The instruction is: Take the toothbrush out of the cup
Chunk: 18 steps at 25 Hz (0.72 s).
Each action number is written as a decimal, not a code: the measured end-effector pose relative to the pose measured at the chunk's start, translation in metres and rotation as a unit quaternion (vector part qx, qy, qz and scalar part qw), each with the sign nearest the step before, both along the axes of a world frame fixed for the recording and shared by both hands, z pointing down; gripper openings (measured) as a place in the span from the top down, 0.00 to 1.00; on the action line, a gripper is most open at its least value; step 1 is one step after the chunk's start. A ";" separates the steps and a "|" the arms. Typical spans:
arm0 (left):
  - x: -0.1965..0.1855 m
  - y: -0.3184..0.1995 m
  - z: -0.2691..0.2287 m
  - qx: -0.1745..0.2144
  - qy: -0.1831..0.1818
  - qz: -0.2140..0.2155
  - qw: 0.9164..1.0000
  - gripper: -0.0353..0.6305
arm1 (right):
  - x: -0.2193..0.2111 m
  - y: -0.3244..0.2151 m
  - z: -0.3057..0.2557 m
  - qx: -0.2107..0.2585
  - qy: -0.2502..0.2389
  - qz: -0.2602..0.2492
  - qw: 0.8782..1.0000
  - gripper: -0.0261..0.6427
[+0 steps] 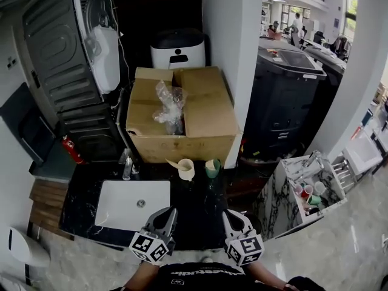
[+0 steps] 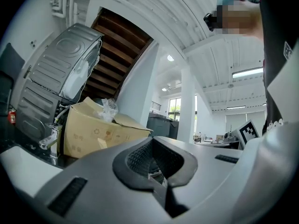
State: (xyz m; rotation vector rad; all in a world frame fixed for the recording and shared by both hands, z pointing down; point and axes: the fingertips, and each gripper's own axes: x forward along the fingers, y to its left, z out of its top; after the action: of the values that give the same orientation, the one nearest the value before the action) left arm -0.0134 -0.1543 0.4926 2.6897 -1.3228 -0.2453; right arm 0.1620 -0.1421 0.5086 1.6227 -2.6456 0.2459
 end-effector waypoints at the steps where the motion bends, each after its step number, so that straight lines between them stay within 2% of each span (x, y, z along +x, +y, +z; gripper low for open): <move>1: -0.001 -0.003 0.000 -0.003 0.000 -0.003 1.000 0.93 | -0.002 -0.002 0.001 -0.003 0.000 -0.002 1.000 0.91; 10: -0.018 -0.034 0.004 -0.013 -0.006 0.011 1.000 0.93 | -0.020 -0.027 0.008 -0.009 0.004 0.013 1.000 0.91; 18: -0.027 -0.056 0.000 -0.005 -0.002 0.038 0.999 0.93 | -0.037 -0.040 0.006 -0.003 0.005 0.030 1.000 0.91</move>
State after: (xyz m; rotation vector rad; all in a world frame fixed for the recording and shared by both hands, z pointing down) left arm -0.0408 -0.2102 0.4928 2.7262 -1.2175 -0.2254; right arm 0.1249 -0.1823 0.5145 1.6993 -2.5885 0.2460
